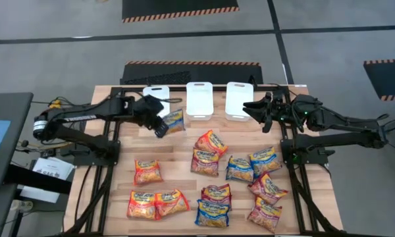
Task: Sort Maruchan noodles
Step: Put the blue noodle pack into the left white bin
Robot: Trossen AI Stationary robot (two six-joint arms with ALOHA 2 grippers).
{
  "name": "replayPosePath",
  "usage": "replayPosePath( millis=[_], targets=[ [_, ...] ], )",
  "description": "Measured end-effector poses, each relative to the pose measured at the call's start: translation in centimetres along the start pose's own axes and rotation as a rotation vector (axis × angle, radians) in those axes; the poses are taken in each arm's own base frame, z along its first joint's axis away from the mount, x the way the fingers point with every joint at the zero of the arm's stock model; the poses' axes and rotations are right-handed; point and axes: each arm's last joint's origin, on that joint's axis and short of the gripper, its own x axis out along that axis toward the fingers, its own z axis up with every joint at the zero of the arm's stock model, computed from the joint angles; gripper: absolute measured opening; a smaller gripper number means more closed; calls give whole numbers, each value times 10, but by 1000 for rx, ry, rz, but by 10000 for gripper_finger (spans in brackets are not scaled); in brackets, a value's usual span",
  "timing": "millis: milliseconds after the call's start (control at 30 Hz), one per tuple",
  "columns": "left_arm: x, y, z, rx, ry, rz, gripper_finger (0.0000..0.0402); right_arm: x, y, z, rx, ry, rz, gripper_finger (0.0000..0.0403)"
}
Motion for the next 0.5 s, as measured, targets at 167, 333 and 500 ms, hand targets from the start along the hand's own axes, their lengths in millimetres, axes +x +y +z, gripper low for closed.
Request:
replayPosePath(
  millis=[167,333,500],
  targets=[
    [-13,25,9,26,-87,94,0,0,0,0,-2,0,0,159],
    [-17,54,19,83,-111,198,0,0,0,0,-2,0,0,159],
    [-17,83,26,145,-99,305,0,0,0,0,-1,0,1,159]
  ],
)
